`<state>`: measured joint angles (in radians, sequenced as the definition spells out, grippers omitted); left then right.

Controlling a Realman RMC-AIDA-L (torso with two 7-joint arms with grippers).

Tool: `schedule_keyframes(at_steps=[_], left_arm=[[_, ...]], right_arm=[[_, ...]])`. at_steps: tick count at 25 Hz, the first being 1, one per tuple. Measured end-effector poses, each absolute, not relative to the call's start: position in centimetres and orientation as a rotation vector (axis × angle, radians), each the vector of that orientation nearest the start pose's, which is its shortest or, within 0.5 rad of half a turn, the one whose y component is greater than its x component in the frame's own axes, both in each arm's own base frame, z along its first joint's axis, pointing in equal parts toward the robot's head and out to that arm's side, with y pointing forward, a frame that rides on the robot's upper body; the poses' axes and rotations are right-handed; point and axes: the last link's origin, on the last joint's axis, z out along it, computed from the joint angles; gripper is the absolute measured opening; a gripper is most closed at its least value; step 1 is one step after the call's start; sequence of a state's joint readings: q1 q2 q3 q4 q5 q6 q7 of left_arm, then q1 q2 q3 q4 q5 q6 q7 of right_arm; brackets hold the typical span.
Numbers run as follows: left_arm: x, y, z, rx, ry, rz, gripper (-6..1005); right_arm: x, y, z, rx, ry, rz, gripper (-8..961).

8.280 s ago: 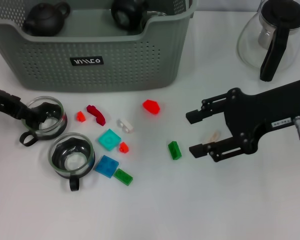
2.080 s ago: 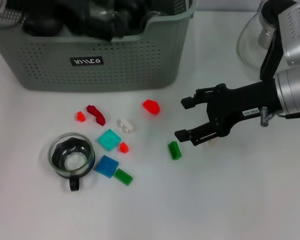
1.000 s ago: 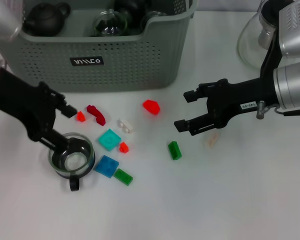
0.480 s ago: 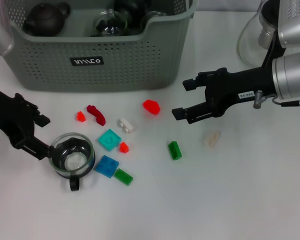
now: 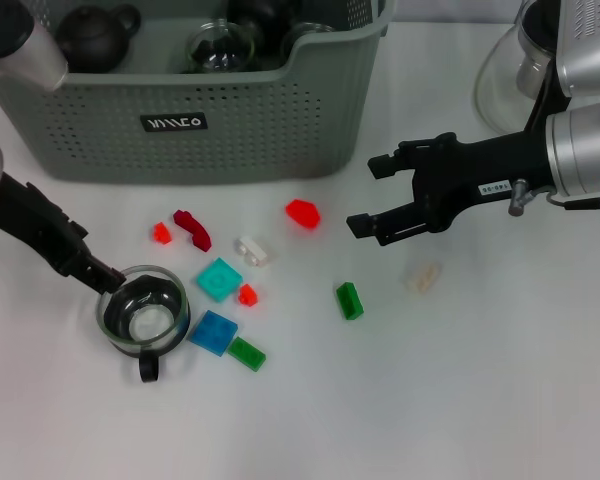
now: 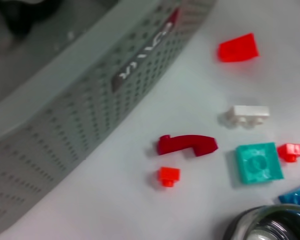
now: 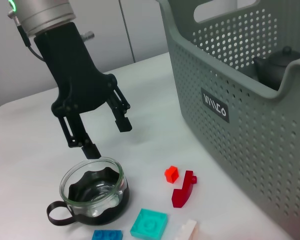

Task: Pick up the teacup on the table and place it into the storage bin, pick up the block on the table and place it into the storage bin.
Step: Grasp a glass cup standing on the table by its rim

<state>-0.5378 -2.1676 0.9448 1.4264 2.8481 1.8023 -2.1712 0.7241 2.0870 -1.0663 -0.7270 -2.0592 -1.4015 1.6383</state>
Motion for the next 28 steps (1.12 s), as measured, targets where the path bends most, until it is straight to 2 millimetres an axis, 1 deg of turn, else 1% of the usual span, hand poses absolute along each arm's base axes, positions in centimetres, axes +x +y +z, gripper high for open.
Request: schedule_keyframes(at_steps=[3, 9, 19, 28], left_arm=[[-24.5, 32.2, 5.4, -2.564, -1.007, 0.601, 828], [-24.1, 32.2, 4.3, -2.583, -1.0, 0.645, 828], [-24.4, 32.3, 2.3, -2.623, -0.964, 0.7, 827], [-24.7, 32.4, 1.3, -2.639, -0.965, 0.714, 827]], right_arm=[[18.7, 37.0, -4.5, -2.991, 0.479, 0.307, 956], [18.8, 37.1, -4.3, -2.98, 0.481, 0.306, 956], [18.8, 37.1, -4.4, -2.978, 0.491, 0.304, 956], [18.8, 37.1, -4.4, -2.979, 0.495, 0.301, 956]])
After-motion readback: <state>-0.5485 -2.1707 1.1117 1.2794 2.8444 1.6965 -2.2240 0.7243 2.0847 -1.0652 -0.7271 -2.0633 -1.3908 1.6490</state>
